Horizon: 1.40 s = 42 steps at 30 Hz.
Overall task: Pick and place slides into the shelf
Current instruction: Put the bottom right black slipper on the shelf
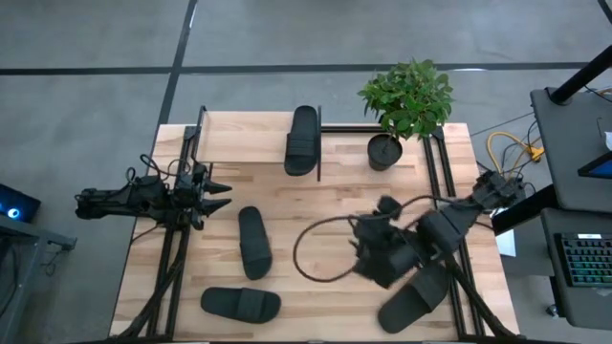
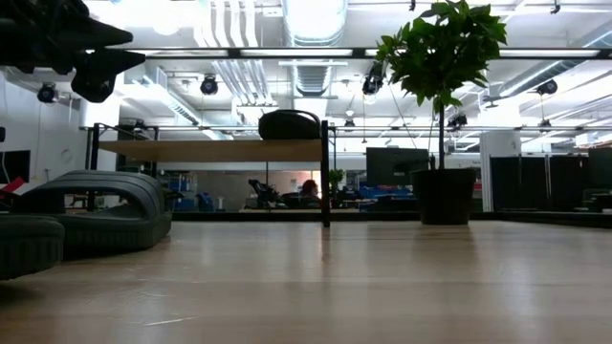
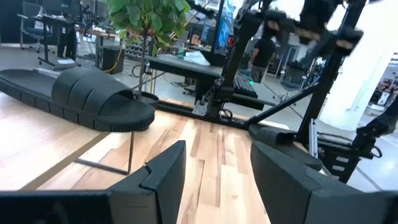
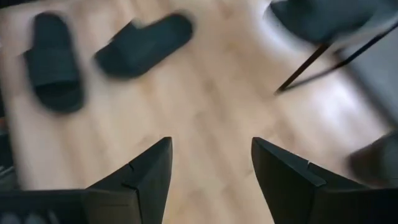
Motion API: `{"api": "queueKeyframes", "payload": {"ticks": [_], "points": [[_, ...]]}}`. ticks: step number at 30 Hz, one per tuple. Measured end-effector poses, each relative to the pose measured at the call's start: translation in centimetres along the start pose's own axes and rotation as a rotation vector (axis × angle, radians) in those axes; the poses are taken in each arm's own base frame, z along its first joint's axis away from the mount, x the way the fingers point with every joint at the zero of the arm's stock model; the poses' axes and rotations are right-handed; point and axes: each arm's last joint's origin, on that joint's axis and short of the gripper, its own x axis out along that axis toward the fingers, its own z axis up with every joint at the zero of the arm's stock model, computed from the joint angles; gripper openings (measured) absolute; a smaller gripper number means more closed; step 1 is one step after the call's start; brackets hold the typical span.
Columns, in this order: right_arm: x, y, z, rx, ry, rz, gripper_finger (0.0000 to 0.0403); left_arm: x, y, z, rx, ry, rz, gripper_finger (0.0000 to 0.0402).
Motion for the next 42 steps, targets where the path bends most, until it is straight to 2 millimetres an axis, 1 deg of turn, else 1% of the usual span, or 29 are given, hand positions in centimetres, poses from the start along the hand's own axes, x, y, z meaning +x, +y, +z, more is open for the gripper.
{"api": "queueKeyframes", "payload": {"ticks": [5, 12, 17, 23, 27, 31, 36, 39, 42], "points": [[-1.2, 2.1, -2.3, 0.108, 0.132, 0.122, 0.0210, 0.0, 0.0, 0.1, -0.003, -0.015, -0.002, 0.0167], [-0.8, 5.9, -7.1, 0.200, 0.295, 0.121, 0.0210, 0.1, 0.0, 0.0, -0.003, -0.014, 0.001, 0.0167], [0.3, 8.1, -10.8, 0.234, 0.443, 0.008, 0.0210, 0.1, 0.0, 0.0, -0.003, -0.014, 0.001, 0.0167], [2.5, 9.9, -14.0, 0.280, 0.632, -0.162, 0.0210, 0.1, 0.0, 0.0, -0.003, -0.014, 0.001, 0.0167], [4.1, 10.8, -15.4, 0.289, 0.728, -0.249, 0.0210, 0.1, 0.0, 0.0, -0.003, -0.014, 0.001, 0.0167], [5.8, 11.7, -16.5, 0.298, 0.772, -0.309, 0.0206, 0.1, 0.0, 0.0, -0.003, -0.014, 0.001, 0.0167], [7.4, 12.5, -17.9, 0.326, 0.852, -0.381, 0.0197, 0.1, 0.0, 0.0, -0.004, -0.014, 0.001, 0.0167], [7.9, 12.8, -18.4, 0.347, 0.899, -0.412, 0.0190, 0.1, 0.0, 0.0, -0.004, -0.015, 0.001, 0.0167], [7.9, 12.8, -18.5, 0.350, 0.918, -0.417, 0.0183, 0.1, 0.0, 0.1, -0.007, -0.026, -0.002, 0.0167]]}}
